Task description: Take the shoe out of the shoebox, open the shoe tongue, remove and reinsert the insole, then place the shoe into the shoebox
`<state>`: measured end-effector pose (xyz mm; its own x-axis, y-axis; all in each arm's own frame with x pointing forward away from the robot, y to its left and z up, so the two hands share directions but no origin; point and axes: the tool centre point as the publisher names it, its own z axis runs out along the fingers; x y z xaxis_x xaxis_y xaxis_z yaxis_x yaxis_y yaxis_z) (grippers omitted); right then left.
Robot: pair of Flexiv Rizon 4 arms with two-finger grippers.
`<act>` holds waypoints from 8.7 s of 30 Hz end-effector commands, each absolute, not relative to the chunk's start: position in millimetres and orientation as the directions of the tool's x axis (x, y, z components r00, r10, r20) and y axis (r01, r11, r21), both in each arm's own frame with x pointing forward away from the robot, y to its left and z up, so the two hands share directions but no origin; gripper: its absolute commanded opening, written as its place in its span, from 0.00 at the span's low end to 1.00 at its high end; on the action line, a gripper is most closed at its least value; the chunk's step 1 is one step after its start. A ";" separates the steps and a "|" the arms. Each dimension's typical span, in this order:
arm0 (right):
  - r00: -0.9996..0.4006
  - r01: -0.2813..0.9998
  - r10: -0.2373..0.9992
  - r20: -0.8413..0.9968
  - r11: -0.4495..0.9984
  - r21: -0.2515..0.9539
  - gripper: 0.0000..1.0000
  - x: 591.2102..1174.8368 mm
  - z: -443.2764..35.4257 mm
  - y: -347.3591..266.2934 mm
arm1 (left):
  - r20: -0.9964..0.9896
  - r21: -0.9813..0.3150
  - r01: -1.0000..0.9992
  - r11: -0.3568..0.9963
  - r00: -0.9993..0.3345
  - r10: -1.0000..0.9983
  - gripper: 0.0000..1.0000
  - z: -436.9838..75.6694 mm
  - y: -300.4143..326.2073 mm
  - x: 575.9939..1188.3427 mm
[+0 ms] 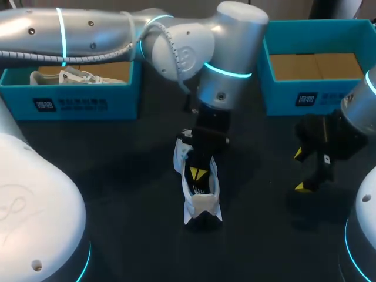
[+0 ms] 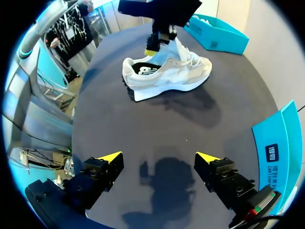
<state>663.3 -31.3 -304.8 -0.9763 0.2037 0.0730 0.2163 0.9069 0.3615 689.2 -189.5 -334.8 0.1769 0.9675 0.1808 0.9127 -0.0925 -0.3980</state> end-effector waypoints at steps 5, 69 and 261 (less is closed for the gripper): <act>-0.976 0.216 0.204 0.072 0.907 0.361 1.00 662.2 -304.6 -31.3 | 0.181 -0.402 0.912 -0.080 0.165 0.970 0.00 -366.1 -187.1 690.1; -0.976 0.216 0.204 0.072 0.907 0.361 1.00 662.2 -304.6 -31.3 | 0.141 -0.336 0.932 -0.137 0.194 0.971 0.00 -403.7 -181.4 671.1; -0.976 0.216 0.204 0.072 0.907 0.361 1.00 662.2 -304.6 -31.3 | -0.057 -0.047 0.992 0.114 -0.117 0.992 1.00 -317.2 -185.1 760.9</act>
